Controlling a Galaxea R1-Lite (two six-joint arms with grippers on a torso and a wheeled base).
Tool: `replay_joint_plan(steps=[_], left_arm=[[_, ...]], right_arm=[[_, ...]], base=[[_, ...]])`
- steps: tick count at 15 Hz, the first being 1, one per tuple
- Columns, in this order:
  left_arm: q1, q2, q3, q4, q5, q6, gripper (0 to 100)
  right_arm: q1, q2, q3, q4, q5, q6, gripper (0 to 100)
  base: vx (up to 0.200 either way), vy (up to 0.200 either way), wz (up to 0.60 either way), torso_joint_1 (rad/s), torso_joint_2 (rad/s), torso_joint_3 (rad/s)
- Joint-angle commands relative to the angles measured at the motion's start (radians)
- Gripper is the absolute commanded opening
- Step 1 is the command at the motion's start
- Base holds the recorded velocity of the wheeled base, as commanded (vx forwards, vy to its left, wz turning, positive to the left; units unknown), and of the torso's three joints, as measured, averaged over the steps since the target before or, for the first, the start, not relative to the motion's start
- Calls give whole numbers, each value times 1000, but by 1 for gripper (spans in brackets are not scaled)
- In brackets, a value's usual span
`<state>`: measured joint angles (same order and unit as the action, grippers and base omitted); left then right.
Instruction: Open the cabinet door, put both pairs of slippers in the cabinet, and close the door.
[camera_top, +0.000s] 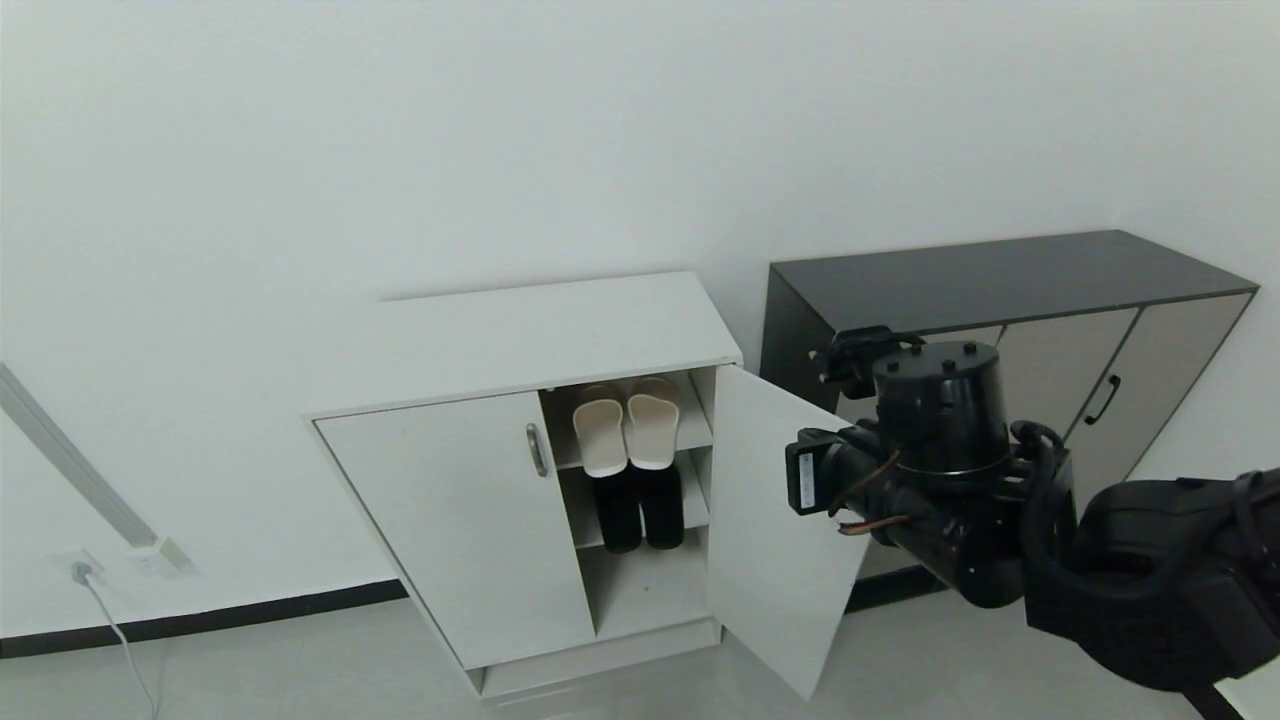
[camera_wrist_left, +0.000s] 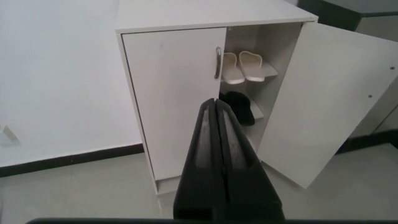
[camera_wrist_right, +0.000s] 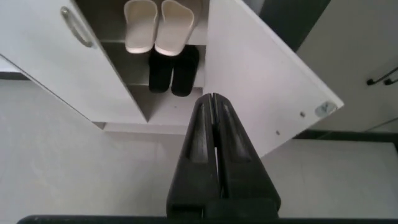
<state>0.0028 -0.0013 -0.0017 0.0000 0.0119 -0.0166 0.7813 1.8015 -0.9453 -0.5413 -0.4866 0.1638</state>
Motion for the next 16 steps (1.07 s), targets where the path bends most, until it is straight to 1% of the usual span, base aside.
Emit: replay_joint_plan(steps=[1, 2, 3, 4, 5, 7, 8, 13, 16], left_arm=[[0, 1, 0, 0, 0, 0, 0], [0, 1, 0, 0, 0, 0, 0], [0, 1, 0, 0, 0, 0, 0], [0, 1, 0, 0, 0, 0, 0], [0, 1, 0, 0, 0, 0, 0], [0, 1, 0, 0, 0, -2, 0], [0, 1, 0, 0, 0, -2, 0], [0, 1, 0, 0, 0, -2, 0], [0, 1, 0, 2, 0, -2, 0]], right_arm=[[-135, 87, -109, 4, 48, -4, 0], [-174, 119, -158, 7, 54, -6, 0], [-174, 119, -158, 7, 54, -6, 0], [-218, 174, -242, 34, 86, -4, 0], [-244, 205, -296, 64, 91, -4, 0], [-283, 269, -382, 95, 92, -4, 0], [-293, 292, -405, 96, 92, -4, 0], [-344, 361, -418, 92, 120, -1, 0], [-350, 392, -415, 87, 122, 3, 0]], base=[[0, 0, 0, 0, 0, 0], [0, 0, 0, 0, 0, 0], [0, 0, 0, 0, 0, 0], [0, 0, 0, 0, 0, 0], [0, 0, 0, 0, 0, 0], [0, 0, 0, 0, 0, 0], [0, 0, 0, 0, 0, 0], [0, 0, 0, 0, 0, 0], [0, 0, 0, 0, 0, 0]])
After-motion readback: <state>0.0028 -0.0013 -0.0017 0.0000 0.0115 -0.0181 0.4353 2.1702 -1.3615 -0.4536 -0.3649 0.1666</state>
